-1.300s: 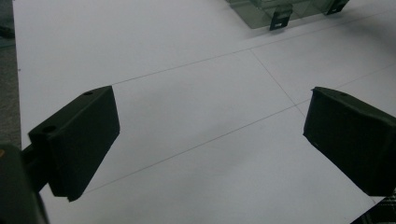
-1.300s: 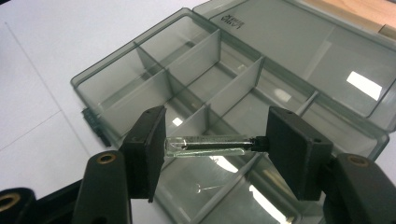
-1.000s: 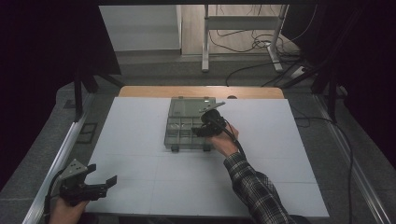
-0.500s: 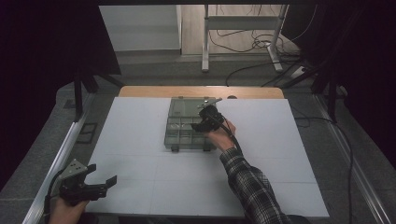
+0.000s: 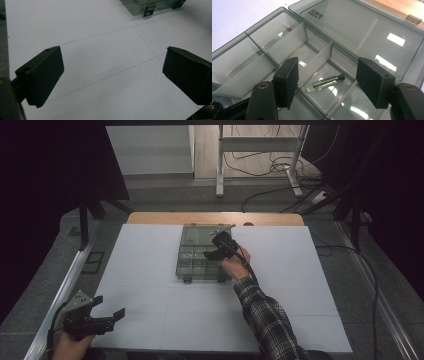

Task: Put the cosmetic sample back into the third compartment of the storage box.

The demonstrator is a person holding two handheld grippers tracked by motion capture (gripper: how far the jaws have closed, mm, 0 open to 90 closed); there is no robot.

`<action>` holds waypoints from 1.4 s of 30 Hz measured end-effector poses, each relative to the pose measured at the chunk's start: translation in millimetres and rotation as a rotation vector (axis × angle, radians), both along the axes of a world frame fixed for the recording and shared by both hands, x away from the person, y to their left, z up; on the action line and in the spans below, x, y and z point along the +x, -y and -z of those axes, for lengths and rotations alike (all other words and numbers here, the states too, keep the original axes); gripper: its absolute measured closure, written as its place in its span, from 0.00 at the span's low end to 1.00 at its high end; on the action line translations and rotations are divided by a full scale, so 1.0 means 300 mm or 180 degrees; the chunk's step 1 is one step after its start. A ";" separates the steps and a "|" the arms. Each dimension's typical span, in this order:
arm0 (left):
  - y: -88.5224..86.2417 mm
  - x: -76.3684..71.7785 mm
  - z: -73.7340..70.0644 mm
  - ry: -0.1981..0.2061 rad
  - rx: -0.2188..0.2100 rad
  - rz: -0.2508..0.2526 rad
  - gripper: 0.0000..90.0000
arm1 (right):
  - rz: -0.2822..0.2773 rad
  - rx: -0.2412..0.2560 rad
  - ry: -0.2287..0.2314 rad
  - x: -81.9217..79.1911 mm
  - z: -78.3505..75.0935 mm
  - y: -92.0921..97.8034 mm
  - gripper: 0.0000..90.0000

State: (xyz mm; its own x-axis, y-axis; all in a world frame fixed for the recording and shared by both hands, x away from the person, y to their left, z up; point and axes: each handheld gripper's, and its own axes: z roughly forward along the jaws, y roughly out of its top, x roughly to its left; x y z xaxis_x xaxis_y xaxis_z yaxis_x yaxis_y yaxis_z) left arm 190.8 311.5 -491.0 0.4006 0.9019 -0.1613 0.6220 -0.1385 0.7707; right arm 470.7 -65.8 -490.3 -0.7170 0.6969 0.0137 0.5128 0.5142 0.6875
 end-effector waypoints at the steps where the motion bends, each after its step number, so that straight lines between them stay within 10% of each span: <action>1: 0.000 0.000 0.000 0.0000 0.0000 0.0000 0.04 | -0.0006 -0.0017 -0.0005 -0.001 -0.001 0.000 0.38; 42: -0.002 0.000 0.000 -0.0004 -0.0021 -0.0017 0.04 | -0.0201 0.0187 -0.0125 -0.103 -0.050 0.035 0.18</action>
